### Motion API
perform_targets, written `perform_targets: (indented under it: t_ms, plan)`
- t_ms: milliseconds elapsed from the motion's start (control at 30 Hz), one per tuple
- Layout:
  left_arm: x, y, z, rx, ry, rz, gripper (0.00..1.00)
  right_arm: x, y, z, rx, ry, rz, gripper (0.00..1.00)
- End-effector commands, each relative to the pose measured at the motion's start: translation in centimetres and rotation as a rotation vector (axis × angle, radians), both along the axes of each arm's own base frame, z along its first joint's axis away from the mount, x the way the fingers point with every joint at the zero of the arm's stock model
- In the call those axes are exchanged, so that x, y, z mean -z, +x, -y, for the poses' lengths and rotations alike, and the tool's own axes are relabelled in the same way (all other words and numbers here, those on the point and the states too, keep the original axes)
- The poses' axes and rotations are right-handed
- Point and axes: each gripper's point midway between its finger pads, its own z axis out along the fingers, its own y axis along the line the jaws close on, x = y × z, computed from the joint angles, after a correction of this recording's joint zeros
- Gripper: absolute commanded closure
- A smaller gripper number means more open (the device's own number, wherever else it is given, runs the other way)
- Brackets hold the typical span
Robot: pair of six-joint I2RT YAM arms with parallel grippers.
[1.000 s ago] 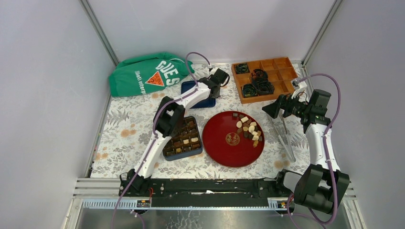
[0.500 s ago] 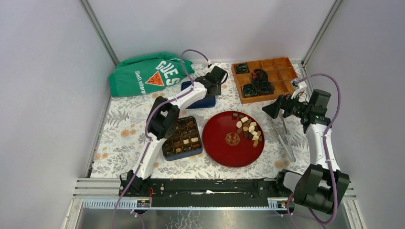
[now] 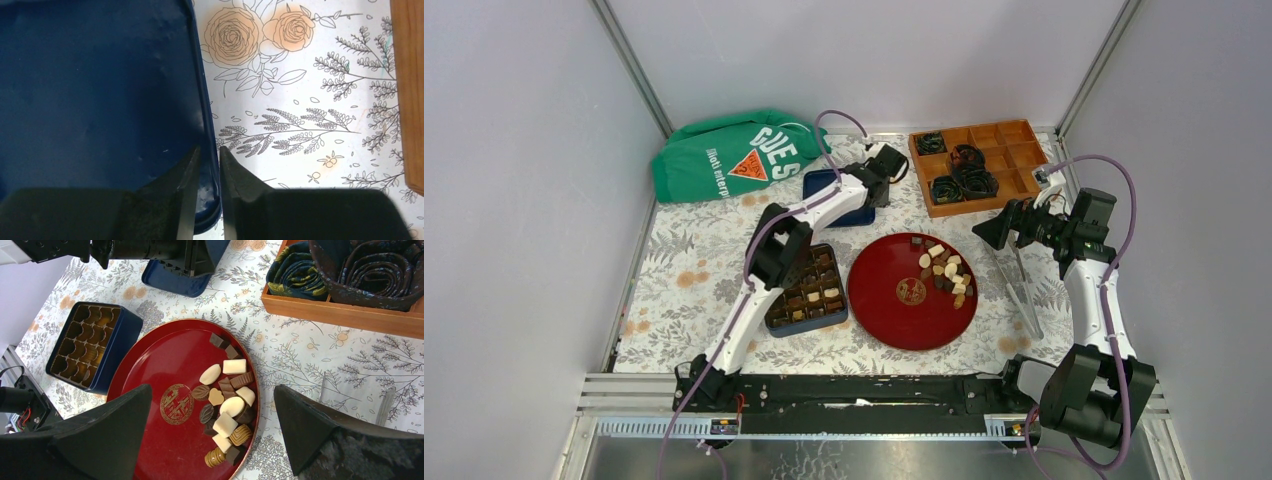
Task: Pack the chocolate
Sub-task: Pick up the box lid from the center of the board.
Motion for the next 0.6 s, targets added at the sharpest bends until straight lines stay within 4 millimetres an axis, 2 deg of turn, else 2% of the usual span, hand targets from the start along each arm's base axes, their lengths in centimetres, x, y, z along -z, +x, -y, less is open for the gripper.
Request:
perform_targets:
  t_ms: [0, 67, 133, 267, 400, 467, 567]
  plan:
    - [1.5, -0.6, -0.4, -0.010, 0.046, -0.039, 0.78, -2.1, 0.8, 0.1, -0.011, -0.031, 0.073, 0.00]
    - [1.8, -0.8, -0.3, -0.003, 0.044, -0.053, 0.83, -2.1, 0.8, 0.1, -0.011, -0.030, 0.072, 0.00]
    - [2.1, -1.1, -0.2, 0.007, 0.049, -0.064, 0.85, -2.1, 0.8, 0.1, -0.011, -0.031, 0.073, 0.00]
    - [2.7, -1.4, -0.6, 0.009, 0.084, -0.088, 0.76, -2.1, 0.7, 0.1, -0.013, -0.031, 0.074, 0.00]
    - [3.1, -1.6, -0.6, 0.018, 0.088, -0.101, 0.76, -2.2, 0.7, 0.0, -0.014, -0.030, 0.076, 0.00]
    - [3.0, -1.6, -0.3, 0.030, 0.086, -0.102, 0.81, -2.3, 0.7, 0.0, -0.014, -0.031, 0.078, 0.00]
    - [3.1, -1.6, -0.1, 0.043, 0.080, -0.107, 0.99, -2.3, 0.6, 0.0, -0.016, -0.030, 0.079, 0.00]
